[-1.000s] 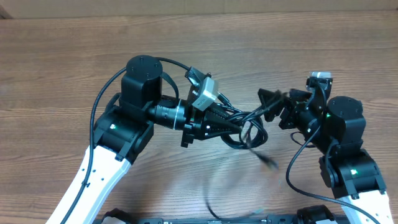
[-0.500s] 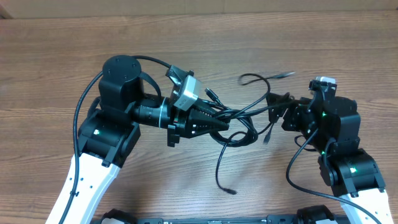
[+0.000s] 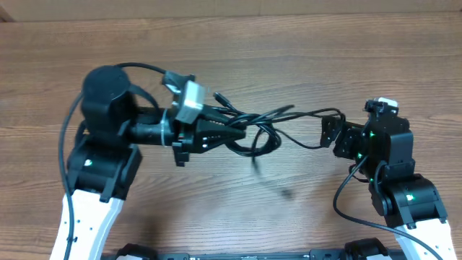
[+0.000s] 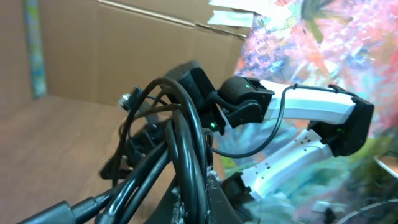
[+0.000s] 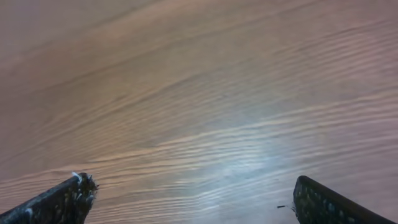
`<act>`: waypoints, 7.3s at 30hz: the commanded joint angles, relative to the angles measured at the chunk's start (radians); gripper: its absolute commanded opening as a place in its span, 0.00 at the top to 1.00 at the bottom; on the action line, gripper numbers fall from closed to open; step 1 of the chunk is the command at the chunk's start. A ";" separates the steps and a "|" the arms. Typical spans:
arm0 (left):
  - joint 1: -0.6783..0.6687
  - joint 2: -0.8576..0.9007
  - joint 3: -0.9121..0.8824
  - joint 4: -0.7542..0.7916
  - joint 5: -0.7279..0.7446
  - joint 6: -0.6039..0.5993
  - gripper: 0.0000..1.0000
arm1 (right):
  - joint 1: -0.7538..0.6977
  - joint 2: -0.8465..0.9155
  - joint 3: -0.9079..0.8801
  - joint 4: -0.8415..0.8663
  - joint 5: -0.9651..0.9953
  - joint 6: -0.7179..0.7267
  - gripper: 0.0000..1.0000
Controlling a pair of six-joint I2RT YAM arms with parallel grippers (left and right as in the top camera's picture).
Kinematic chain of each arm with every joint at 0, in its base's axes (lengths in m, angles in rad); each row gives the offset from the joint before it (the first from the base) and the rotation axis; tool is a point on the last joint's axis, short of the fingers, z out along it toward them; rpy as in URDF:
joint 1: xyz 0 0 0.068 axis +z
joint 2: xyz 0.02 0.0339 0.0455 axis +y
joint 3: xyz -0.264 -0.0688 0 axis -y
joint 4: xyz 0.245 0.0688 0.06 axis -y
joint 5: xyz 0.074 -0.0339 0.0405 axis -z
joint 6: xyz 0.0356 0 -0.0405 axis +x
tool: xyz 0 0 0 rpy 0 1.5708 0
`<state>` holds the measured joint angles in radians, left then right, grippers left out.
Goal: Untangle cables
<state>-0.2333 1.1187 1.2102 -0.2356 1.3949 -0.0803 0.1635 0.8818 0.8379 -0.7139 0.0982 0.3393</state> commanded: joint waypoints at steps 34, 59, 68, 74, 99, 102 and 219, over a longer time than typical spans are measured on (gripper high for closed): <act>0.071 0.010 0.016 -0.375 -0.449 -0.300 0.96 | -0.008 0.004 0.014 0.195 -1.097 -0.154 0.00; -0.143 0.124 0.016 -0.302 -0.460 -0.474 0.96 | -0.007 0.020 0.014 0.399 -1.191 -0.104 0.32; -0.145 0.124 0.016 -0.265 -0.426 -0.474 0.96 | -0.007 0.041 0.014 0.400 -1.180 -0.105 0.49; -0.148 0.125 0.016 -0.261 -0.437 -0.473 0.96 | -0.007 0.063 0.014 0.398 -1.181 -0.104 0.77; -0.100 0.125 0.016 -0.186 -0.516 -0.414 0.96 | -0.008 0.063 0.014 0.393 -1.146 0.048 0.96; -0.104 0.125 0.016 -0.125 -0.519 -0.446 0.96 | -0.008 0.063 0.014 0.428 -1.128 0.132 0.96; -0.174 0.125 0.016 -0.315 -0.671 0.059 0.96 | -0.007 0.064 0.014 0.380 -1.308 -0.060 0.02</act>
<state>-0.4099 1.2461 1.2125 -0.5617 0.6598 -0.0624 0.1528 0.9546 0.8379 -0.3500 -1.1492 0.2947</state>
